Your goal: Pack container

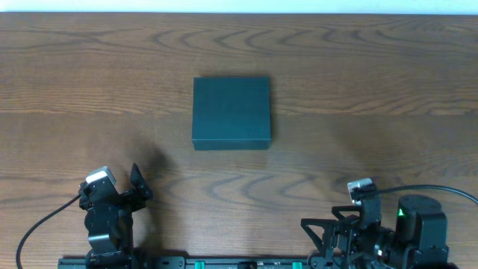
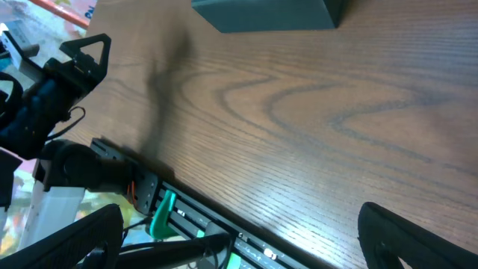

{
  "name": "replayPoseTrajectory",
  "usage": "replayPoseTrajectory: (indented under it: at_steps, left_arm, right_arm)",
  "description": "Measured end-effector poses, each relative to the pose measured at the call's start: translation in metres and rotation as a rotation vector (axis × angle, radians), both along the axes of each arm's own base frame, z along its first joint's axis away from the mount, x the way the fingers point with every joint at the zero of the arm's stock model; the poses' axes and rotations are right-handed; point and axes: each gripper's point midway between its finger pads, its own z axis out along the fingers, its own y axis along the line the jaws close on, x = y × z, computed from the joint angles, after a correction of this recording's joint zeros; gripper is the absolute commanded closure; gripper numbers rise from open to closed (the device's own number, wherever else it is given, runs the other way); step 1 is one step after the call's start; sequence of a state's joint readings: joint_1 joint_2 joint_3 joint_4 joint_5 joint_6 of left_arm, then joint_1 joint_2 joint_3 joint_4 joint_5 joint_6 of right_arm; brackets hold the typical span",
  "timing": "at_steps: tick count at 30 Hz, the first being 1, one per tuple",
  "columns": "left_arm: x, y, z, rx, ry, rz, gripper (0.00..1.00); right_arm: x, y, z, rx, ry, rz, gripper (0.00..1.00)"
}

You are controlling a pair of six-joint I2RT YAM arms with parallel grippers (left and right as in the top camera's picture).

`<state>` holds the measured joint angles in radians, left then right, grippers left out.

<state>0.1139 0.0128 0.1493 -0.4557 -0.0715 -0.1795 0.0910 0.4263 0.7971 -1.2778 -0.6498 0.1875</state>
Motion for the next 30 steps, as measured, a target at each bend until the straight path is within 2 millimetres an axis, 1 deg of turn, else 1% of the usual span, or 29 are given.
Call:
replayPoseTrajectory:
  at_steps: [8, 12, 14, 15, 16, 20, 21, 23, 24, 27, 30]
  left_arm:
    - [0.0, 0.0, 0.0, 0.0, 0.0, 0.0, 0.05]
    - [0.0, 0.0, 0.0, 0.0, -0.001, 0.0, 0.05]
    - [0.0, 0.0, 0.0, 0.0, -0.001, 0.0, 0.04]
    - [0.0, 0.0, 0.0, 0.0, -0.001, 0.0, 0.05]
    - [0.0, 0.0, 0.0, 0.0, -0.002, 0.0, 0.05]
    - [0.001, 0.0, 0.001, 0.001, -0.006, 0.001, 0.05]
    - [0.001, 0.001, 0.001, 0.002, -0.008, 0.002, 0.05]
    - [0.001, 0.001, 0.002, 0.002, -0.008, 0.004, 0.04]
    - [0.001, 0.001, 0.002, 0.003, -0.008, 0.004, 0.05]
    - [0.001, 0.001, 0.002, 0.002, -0.008, 0.004, 0.04]
    - [0.001, 0.001, 0.002, 0.003, -0.008, 0.004, 0.05]
  right_arm:
    - [0.0, 0.0, 0.0, 0.0, 0.0, 0.0, 0.01]
    - [-0.009, -0.005, -0.011, -0.034, 0.056, -0.012, 0.01]
    - [-0.006, -0.007, -0.011, -0.049, 0.046, -0.023, 0.01]
    - [-0.002, -0.009, -0.01, -0.055, 0.024, -0.029, 0.01]
    - [0.008, -0.01, -0.007, -0.064, -0.031, -0.036, 0.01]
    - [0.047, -0.01, -0.002, -0.077, -0.328, -0.042, 0.01]
    - [0.053, -0.01, -0.005, -0.079, -0.375, -0.042, 0.01]
    - [0.064, -0.011, -0.013, -0.084, -0.462, -0.052, 0.01]
    - [0.069, -0.013, -0.022, -0.09, -0.492, -0.062, 0.01]
    - [0.077, -0.02, -0.065, -0.13, -0.488, -0.098, 0.01]
    - [0.08, -0.026, -0.093, -0.16, -0.466, -0.123, 0.01]
